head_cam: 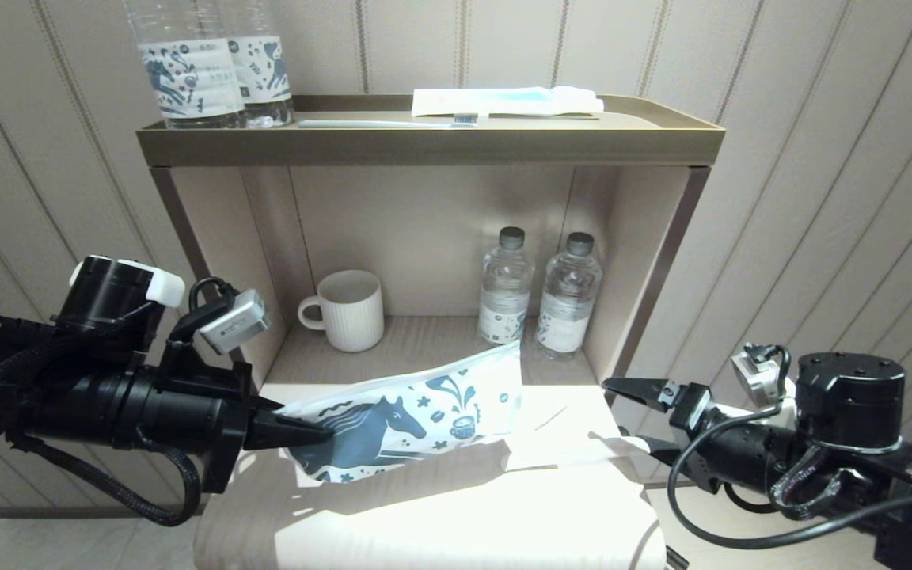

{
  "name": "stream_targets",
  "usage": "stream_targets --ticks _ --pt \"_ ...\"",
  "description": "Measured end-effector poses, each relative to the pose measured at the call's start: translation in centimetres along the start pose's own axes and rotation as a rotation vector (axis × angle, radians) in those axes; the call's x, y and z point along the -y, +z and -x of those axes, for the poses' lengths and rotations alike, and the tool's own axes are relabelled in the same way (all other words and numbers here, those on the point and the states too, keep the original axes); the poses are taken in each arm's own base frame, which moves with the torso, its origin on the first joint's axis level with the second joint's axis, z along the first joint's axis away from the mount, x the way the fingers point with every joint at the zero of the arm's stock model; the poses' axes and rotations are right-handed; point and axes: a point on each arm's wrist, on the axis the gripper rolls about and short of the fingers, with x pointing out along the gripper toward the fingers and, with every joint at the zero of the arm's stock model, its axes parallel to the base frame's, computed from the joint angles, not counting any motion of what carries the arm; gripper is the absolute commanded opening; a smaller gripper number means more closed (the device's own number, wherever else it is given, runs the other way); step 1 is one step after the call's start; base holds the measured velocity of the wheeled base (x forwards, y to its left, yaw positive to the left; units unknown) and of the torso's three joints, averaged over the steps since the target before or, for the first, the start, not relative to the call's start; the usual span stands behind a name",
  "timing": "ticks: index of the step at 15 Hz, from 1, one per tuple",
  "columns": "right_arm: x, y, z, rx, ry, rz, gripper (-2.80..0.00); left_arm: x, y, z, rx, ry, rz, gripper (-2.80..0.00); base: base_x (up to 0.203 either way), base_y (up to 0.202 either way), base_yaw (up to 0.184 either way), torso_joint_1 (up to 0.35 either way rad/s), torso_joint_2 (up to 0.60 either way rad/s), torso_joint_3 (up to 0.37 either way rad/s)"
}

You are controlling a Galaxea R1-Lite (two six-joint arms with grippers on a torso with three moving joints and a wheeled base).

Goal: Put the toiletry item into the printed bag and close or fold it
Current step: Pick up the comb

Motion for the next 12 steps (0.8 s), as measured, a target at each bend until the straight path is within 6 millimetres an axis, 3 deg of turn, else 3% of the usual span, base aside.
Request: stream_targets --ticks 5,6,12 --pt "-0.05 -0.3 0.01 -0.013 0.0 0.011 0.0 0.0 -0.02 0.0 0.0 0.0 0.001 -2.8 0.0 0.0 0.0 0.0 0.0 0.0" --pt "-0.08 -0.34 -0.01 -0.013 0.002 0.018 -2.8 0.0 -0.02 0.0 -0.001 0.0 0.001 -2.8 0.0 0.0 0.0 0.0 0.0 0.0" --pt "-0.11 -0.39 0.12 -0.013 0.005 0.027 -2.8 -0.03 -0.04 -0.04 -0.001 -0.001 0.002 -2.8 0.0 0.0 0.0 0.0 0.0 0.0"
